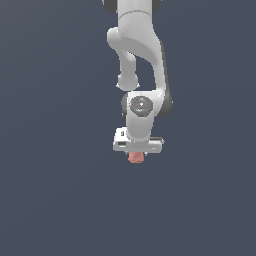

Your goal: Pick up the object and move it to a goal position.

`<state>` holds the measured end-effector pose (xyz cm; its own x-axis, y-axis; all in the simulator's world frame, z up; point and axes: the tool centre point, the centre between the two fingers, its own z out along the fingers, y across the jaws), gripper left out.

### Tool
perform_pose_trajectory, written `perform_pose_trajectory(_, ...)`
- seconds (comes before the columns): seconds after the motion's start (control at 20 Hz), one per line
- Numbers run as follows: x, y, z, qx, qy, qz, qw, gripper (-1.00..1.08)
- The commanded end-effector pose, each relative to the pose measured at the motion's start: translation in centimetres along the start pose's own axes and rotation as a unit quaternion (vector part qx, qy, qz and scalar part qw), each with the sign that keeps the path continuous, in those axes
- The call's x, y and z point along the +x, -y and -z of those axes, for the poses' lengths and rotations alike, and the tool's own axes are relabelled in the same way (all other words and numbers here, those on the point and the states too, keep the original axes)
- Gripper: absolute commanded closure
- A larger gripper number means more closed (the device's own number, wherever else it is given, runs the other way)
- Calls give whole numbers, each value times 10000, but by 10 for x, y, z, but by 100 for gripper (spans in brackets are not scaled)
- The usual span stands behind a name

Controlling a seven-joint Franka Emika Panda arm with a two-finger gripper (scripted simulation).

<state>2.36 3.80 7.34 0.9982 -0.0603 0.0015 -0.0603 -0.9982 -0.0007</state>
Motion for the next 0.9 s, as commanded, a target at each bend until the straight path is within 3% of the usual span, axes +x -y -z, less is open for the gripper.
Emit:
perform_pose_trajectory(0.0, -5, -28, 12, -1, -4, -7, 10000, 108)
perform_pose_trajectory(0.55, -24, -159, 66, 4, 3, -7, 10000, 108)
perform_pose_trajectory(0.85, -30, -213, 88, 4, 3, -7, 10000, 108)
